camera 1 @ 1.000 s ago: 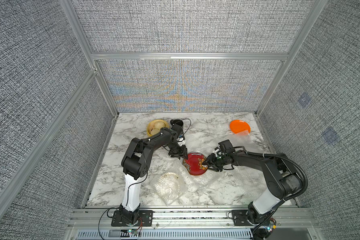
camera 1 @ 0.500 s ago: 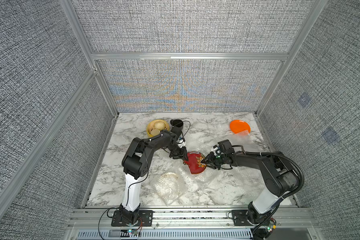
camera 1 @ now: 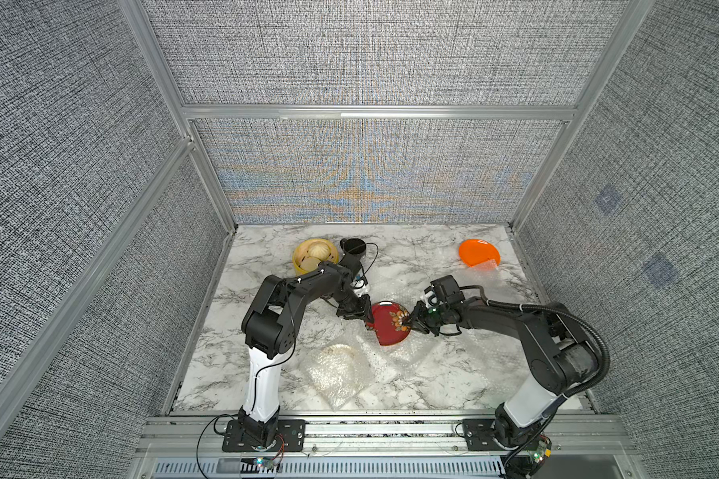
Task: Unpack dinner plates from bubble wrap
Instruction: Pick up the plate from the bubble wrap.
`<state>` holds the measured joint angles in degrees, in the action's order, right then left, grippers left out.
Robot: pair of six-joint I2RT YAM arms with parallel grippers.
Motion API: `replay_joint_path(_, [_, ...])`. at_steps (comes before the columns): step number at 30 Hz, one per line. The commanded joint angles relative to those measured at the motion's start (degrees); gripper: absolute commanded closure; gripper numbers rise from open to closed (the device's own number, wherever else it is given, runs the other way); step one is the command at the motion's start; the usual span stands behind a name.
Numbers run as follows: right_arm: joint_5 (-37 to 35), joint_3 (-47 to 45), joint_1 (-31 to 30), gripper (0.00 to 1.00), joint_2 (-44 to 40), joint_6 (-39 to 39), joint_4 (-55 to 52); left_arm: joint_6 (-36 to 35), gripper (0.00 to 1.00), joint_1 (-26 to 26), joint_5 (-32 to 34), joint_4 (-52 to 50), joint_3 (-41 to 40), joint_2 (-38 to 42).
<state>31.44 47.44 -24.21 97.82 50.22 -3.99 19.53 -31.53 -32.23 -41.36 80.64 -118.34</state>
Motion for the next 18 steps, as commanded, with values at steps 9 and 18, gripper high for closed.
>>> replay_joint_path(9, [0.7, 3.7, -2.0, 0.81, 0.5, -0.8, -1.2, -0.8, 0.60, -0.2, -4.5, 1.5, -0.1, 1.3])
replay_joint_path(18, [-2.8, 2.9, -1.7, 0.94, -4.0, -1.5, -6.1, -3.3, 0.60, 0.0, -2.2, -1.7, 0.5, 3.2])
